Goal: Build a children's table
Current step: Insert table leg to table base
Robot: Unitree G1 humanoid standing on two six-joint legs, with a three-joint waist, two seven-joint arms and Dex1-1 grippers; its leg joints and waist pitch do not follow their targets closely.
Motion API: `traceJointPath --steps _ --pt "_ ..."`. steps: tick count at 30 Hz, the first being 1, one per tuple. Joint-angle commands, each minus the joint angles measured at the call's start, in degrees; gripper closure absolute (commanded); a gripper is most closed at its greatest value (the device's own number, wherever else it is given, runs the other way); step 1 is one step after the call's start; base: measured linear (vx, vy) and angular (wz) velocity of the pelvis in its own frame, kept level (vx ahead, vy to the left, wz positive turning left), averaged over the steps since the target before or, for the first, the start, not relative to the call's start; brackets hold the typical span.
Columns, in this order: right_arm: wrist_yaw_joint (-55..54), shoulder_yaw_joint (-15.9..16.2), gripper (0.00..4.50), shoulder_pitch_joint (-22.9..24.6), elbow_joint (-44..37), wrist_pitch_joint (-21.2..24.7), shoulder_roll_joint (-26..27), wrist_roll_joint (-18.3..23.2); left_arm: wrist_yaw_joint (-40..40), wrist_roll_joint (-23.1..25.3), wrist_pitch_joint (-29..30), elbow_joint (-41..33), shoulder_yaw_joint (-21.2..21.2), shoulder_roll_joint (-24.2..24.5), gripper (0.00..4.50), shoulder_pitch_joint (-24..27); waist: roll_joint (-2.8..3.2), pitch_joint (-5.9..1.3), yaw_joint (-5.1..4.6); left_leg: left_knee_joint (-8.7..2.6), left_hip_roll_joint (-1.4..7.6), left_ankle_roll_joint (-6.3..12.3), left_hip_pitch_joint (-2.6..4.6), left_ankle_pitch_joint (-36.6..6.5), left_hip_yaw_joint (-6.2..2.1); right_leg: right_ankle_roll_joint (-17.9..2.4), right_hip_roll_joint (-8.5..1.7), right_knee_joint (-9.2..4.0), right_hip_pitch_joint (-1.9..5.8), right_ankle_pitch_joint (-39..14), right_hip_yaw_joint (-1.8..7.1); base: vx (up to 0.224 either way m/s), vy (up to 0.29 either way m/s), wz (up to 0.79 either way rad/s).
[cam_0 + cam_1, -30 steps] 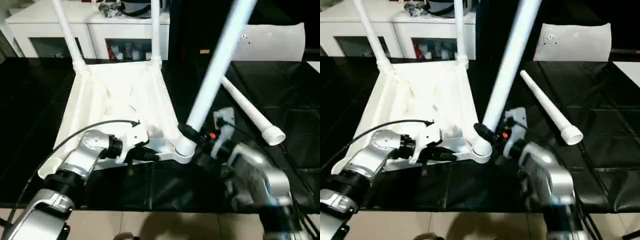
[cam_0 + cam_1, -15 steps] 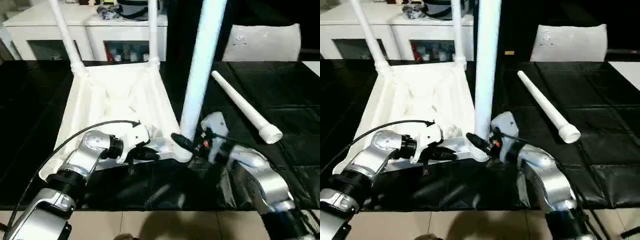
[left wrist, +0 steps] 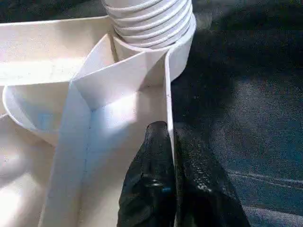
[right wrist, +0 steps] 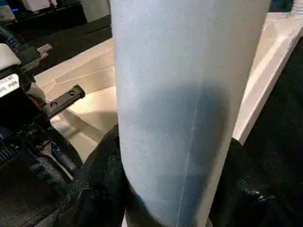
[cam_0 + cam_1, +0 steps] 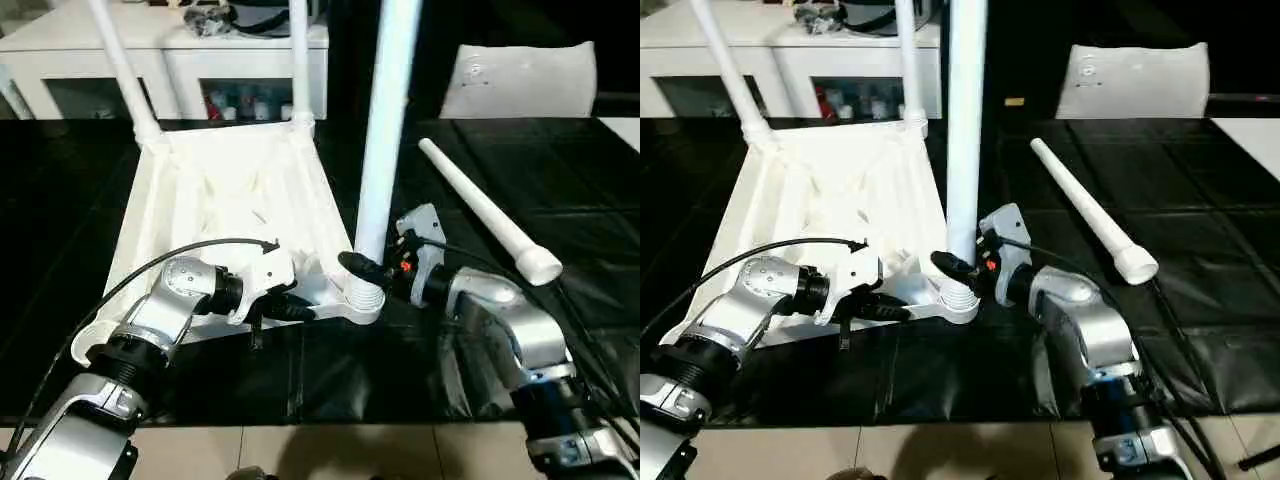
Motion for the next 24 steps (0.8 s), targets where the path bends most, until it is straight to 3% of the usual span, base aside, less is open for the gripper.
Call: traceJointPath --steps 1,3,6,7,8,12,14,16,19,21,24 --pt "-0.91 1.14 2.62 0.11 2.93 1.22 -0.13 -1.52 -1.17 0.42 -1.19 -3.40 -0.95 0.04 4.50 -0.93 -0.04 -3.59 0.16 -4.48 3.28 0.92 0.56 -14.51 -1.30 -8.75 -5.84 -4.21 2.17 -20.70 3.55 0.000 0.000 0.00" --pt "-0.06 2.33 2.62 -0.57 3.41 2.29 0.61 -1.77 -0.69 1.01 -1.44 -3.93 -1.09 0.01 4.50 -1.09 -0.56 -3.53 0.09 -4.42 3.19 0.93 0.67 -14.27 -1.10 -8.63 -5.68 -4.36 2.10 -21.43 3.56 0.000 0.000 0.00" --pt "-0.30 3.69 2.62 -1.02 3.94 1.46 0.60 -3.45 -0.69 0.90 -0.90 -4.12 -1.10 -0.33 4.50 -1.25 -0.35 -3.39 0.12 -4.52 3.25 0.63 0.80 -14.91 -1.18 -7.89 -5.73 -4.55 1.97 -23.79 3.50 0.000 0.000 0.00" --pt "-1.23 1.91 2.62 -0.52 3.99 1.98 1.92 -1.70 -0.67 1.32 -0.85 -4.64 -1.44 -0.13 4.50 -1.20 -0.02 -3.35 0.27 -4.59 3.29 0.37 0.86 -15.55 -1.29 -7.50 -5.80 -4.63 1.90 -24.55 3.55 0.000 0.000 0.00" --pt "-1.46 1.33 2.62 -0.31 3.91 2.23 2.33 -1.04 -0.66 1.49 -0.93 -4.84 -1.55 -0.01 4.50 -1.14 -0.18 -3.34 0.15 -4.67 3.31 0.19 0.86 -16.13 -1.31 -7.27 -5.79 -4.76 1.87 -24.93 3.54 0.000 0.000 0.00" --pt "-1.61 1.51 2.62 1.54 4.43 0.23 1.89 -1.84 -0.49 0.31 0.06 -5.19 -0.59 -0.15 4.50 -0.71 -0.17 -3.41 0.46 -4.73 3.36 -0.12 0.85 -16.22 -1.30 -7.32 -5.86 -4.68 1.91 -23.78 3.62 0.000 0.000 0.00" --pt "-2.70 -0.10 2.62 3.16 5.08 -1.48 2.72 -1.25 0.18 0.86 -0.18 -4.78 -0.43 0.22 4.50 -0.62 0.44 -3.46 0.59 -4.72 3.34 -0.20 0.88 -16.37 -1.31 -7.36 -5.88 -4.71 1.86 -23.15 3.67 0.000 0.000 0.00" --pt "-3.36 -1.07 2.62 3.92 5.42 -2.35 3.19 -0.88 0.77 0.67 0.14 -4.65 0.06 0.08 4.50 -0.58 0.14 -3.52 0.73 -4.80 3.33 -0.22 0.84 -16.36 -1.33 -7.49 -5.82 -4.67 2.02 -22.69 3.61 0.000 0.000 0.00" --pt "-3.71 -1.71 2.62 4.37 5.63 -2.64 3.58 -0.47 0.93 0.62 0.19 -4.53 0.24 0.10 4.50 -0.58 0.29 -3.43 0.87 -4.88 3.31 -0.34 1.03 -17.27 -1.34 -7.48 -5.76 -4.84 1.91 -23.51 3.55 0.000 0.000 0.00" --pt "-4.60 -4.21 2.62 6.92 5.74 -4.55 5.50 1.22 0.99 0.64 0.35 -4.54 0.42 0.27 4.50 0.10 0.90 -3.27 0.80 -5.01 3.35 -0.81 1.23 -19.83 -1.50 -6.99 -5.84 -5.30 1.69 -25.56 3.49 0.000 0.000 0.00" --pt "-5.72 -6.29 2.62 8.86 5.98 -6.89 7.32 2.71 1.46 0.68 0.19 -4.09 0.79 0.33 4.50 -0.06 1.01 -3.31 0.77 -5.13 3.37 -0.89 1.19 -20.62 -1.66 -6.83 -5.84 -5.32 1.73 -25.72 3.44 0.000 0.000 0.00"
